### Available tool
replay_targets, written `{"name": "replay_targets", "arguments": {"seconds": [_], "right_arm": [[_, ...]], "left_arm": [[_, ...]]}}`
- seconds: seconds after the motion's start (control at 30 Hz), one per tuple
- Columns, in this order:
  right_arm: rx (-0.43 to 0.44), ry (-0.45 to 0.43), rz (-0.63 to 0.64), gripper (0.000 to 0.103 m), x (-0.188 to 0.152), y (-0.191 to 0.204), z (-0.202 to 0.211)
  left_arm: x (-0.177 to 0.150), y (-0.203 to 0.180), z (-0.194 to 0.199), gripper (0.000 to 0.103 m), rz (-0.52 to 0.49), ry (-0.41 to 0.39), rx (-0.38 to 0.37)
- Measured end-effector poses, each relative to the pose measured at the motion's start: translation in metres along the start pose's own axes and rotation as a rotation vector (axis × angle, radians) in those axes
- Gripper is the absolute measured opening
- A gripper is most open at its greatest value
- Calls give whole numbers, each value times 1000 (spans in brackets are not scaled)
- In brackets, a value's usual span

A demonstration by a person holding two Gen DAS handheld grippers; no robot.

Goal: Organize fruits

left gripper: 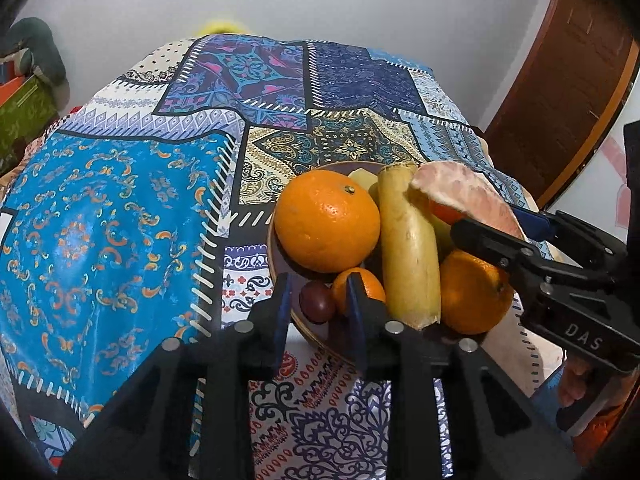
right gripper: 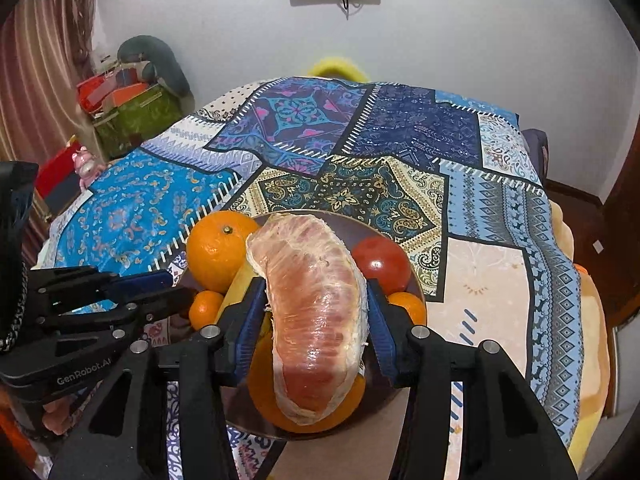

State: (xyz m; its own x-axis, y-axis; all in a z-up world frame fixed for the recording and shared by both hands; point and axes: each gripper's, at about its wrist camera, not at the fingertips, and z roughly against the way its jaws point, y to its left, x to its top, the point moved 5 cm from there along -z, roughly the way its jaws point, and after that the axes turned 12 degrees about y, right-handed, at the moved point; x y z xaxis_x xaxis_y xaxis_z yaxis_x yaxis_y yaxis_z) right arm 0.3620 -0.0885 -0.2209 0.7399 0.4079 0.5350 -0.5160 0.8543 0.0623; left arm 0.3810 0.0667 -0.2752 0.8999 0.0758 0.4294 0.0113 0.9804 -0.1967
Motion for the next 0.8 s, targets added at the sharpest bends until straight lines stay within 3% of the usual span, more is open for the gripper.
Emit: {"name": "replay_targets", "arguments": {"seconds": [0.13, 0.37, 0.63, 0.8], "right_arm": [[-10, -1, -2, 56, -1, -1, 5], [-30, -41, 9, 61, -9, -2, 33], [-54, -115, 0, 61, -23, 1, 87], [-80, -219, -1, 61, -29, 9, 144]], "left_arm": [[-4, -1, 4, 30, 0, 1, 10], [-15, -9, 31, 30, -19, -31, 24], [-25, -31, 106, 30, -43, -153, 17], [-37, -50, 172, 30, -70, -276, 20]]}}
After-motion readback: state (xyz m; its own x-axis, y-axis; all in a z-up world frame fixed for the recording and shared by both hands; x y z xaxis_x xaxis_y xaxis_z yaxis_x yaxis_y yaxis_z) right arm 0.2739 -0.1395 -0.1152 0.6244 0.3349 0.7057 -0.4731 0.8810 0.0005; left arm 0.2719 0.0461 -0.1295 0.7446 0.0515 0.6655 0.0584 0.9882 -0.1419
